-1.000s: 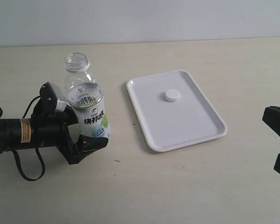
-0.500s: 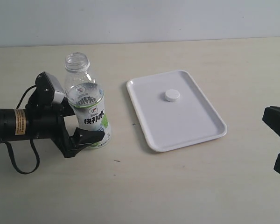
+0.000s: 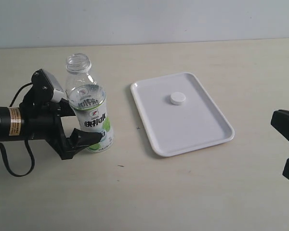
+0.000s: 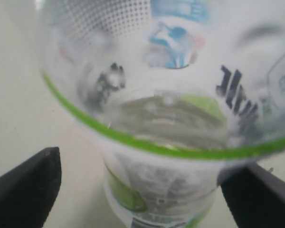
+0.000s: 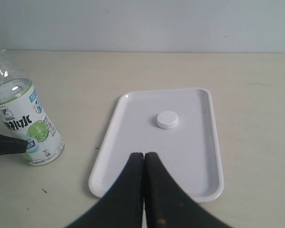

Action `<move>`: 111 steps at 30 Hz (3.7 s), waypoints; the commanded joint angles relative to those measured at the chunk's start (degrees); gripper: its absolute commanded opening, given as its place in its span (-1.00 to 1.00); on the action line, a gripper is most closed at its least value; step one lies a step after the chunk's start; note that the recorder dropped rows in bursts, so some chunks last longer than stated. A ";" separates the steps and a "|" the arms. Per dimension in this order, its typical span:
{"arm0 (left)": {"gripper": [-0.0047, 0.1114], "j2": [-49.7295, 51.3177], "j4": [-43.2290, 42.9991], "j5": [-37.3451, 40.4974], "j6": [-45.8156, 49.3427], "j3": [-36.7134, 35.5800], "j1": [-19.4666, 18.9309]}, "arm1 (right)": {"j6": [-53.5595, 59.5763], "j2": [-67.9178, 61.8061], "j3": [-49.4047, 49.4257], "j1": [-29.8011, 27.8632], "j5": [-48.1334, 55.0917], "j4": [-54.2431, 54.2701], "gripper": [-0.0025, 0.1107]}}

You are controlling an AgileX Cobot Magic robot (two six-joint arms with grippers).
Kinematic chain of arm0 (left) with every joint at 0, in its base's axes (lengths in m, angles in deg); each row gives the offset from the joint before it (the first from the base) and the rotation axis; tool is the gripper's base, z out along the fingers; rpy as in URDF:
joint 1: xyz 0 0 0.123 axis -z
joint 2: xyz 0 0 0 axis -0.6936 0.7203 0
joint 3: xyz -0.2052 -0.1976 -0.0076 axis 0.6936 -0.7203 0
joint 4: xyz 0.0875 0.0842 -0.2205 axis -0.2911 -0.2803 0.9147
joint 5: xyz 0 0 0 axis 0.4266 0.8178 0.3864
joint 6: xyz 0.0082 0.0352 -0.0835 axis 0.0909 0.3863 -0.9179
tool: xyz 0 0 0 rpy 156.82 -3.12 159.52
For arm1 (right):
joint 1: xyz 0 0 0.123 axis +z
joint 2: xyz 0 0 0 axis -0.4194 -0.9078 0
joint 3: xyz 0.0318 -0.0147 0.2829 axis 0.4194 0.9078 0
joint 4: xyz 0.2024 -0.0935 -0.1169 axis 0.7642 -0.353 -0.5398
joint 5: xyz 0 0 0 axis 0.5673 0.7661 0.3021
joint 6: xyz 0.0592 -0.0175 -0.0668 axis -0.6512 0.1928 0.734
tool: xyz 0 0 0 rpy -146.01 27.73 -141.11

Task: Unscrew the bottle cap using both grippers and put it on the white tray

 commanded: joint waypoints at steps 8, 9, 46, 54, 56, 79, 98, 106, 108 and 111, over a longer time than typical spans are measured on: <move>0.57 -4.49 -2.75 2.21 -1.61 -1.98 0.25 | 0.02 0.22 0.20 0.15 -0.33 -0.35 -0.96; 0.57 -4.75 -2.75 2.84 -1.61 -1.98 0.25 | 0.02 0.22 0.20 0.15 -0.33 -0.35 -0.96; 0.56 -8.64 -23.07 -25.42 -12.77 -2.53 -22.73 | 0.02 0.22 0.20 0.15 -0.33 -0.35 -0.96; 0.56 -8.64 -28.93 -25.42 -13.00 -2.53 -22.49 | 0.02 0.22 0.20 0.15 -0.33 -0.35 -0.96; 0.56 -8.64 -29.83 -25.42 -13.00 -2.53 -22.49 | 0.02 0.22 0.20 0.15 -0.33 -0.35 -0.96; -0.02 -8.52 -25.66 -25.42 -14.31 -2.53 -22.49 | 0.02 0.22 0.20 0.15 -0.33 -0.35 -0.96; -0.92 -12.93 -21.89 -25.42 -21.56 -2.67 -31.11 | 0.02 0.22 0.20 0.15 -0.33 -0.35 -0.96; -0.92 -14.53 -19.94 -25.42 -22.26 -5.10 -34.82 | 0.02 0.22 0.20 0.15 -0.33 -0.35 -0.96; -0.92 -14.53 -19.94 -25.42 -22.26 -5.10 -34.82 | 0.02 0.22 0.20 0.15 -0.33 -0.35 -0.96; -0.92 -14.53 -21.10 -25.42 -22.26 -5.10 -34.82 | 0.02 0.22 0.20 0.15 -0.33 -0.35 -0.96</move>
